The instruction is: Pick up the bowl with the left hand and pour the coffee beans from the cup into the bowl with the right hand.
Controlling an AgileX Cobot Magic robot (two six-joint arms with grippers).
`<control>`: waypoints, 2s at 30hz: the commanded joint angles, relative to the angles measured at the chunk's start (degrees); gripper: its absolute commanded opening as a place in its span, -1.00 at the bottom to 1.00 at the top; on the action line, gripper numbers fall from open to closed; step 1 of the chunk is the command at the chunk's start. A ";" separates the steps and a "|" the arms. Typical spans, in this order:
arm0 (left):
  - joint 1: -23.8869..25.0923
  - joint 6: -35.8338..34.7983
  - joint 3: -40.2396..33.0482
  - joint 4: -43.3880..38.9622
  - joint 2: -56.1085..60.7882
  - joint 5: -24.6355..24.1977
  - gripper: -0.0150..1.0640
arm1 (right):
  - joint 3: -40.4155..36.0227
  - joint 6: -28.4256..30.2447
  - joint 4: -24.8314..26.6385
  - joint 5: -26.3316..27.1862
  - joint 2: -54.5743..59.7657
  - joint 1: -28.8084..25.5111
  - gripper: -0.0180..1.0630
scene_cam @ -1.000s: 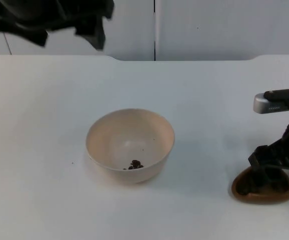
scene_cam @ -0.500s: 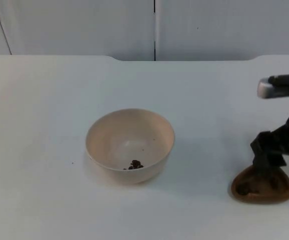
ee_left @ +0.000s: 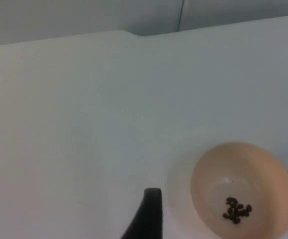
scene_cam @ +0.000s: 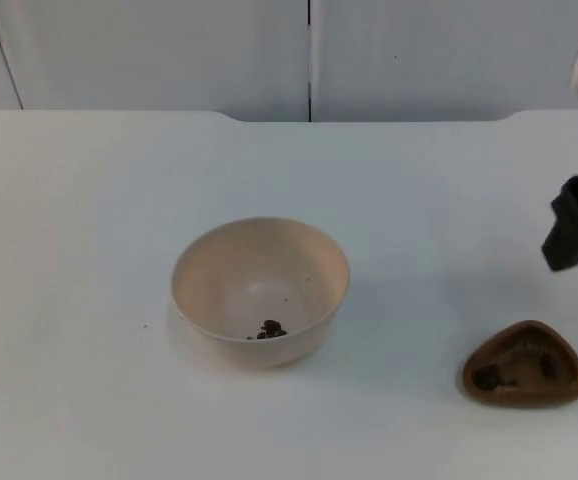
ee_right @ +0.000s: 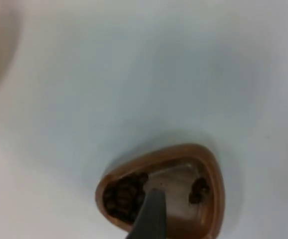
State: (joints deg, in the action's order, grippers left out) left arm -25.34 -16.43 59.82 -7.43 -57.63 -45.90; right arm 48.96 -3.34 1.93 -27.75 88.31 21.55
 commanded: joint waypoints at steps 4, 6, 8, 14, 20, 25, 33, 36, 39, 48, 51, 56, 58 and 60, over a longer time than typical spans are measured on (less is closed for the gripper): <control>0.14 1.89 -0.20 2.46 4.85 -2.32 0.52 | -0.04 1.40 0.02 -5.91 -10.15 -0.23 0.41; 0.14 2.70 -0.25 3.32 6.15 -2.85 0.52 | -0.04 1.40 0.02 -6.86 -12.40 -0.23 0.41; 0.14 3.73 -1.14 4.88 8.80 -3.09 0.52 | -0.15 1.40 0.02 -8.10 -16.63 -0.23 0.41; 0.14 4.20 -7.05 6.04 16.84 -1.78 0.52 | -3.03 1.40 0.14 -9.13 -27.47 -0.23 0.41; 0.14 4.20 -13.49 7.00 25.57 -1.78 0.52 | -6.96 1.40 0.14 -10.16 -40.23 -0.23 0.41; 0.14 4.20 -16.49 7.43 34.22 -2.73 0.52 | -9.94 1.40 0.14 -13.78 -52.05 -0.23 0.41; 0.14 5.66 -16.48 5.88 42.28 -7.31 0.52 | -13.64 1.40 0.31 -17.75 -64.58 -0.23 0.41; 0.14 5.66 -16.48 5.88 45.65 -10.08 0.52 | -16.16 1.40 0.31 -18.63 -69.61 -0.23 0.40; 0.14 5.66 -16.48 5.88 47.90 -11.59 0.52 | -16.91 2.43 0.20 -20.02 -72.61 -0.23 0.40; 0.14 6.30 -16.48 5.57 57.63 -15.27 0.52 | -17.12 5.54 -0.42 -27.42 -82.50 -0.23 0.40; 0.14 6.93 -16.48 5.29 57.63 -19.10 0.52 | -17.12 5.98 -0.68 -29.43 -84.86 -0.23 0.40; 0.14 7.90 -19.47 5.29 57.63 -22.07 0.52 | -18.09 5.88 -1.93 -32.29 -88.31 -0.23 0.40; 0.14 8.77 -21.55 5.29 57.63 -22.34 0.52 | -18.60 5.74 -1.93 -34.17 -88.31 -0.23 0.40; 0.14 8.77 -22.35 5.29 57.63 -22.34 0.52 | -18.80 5.49 -1.93 -35.34 -88.31 -0.23 0.40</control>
State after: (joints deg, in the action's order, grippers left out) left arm -25.34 -8.19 37.74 -1.89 -0.20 -68.20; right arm 30.37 2.15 0.00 -61.99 0.27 21.55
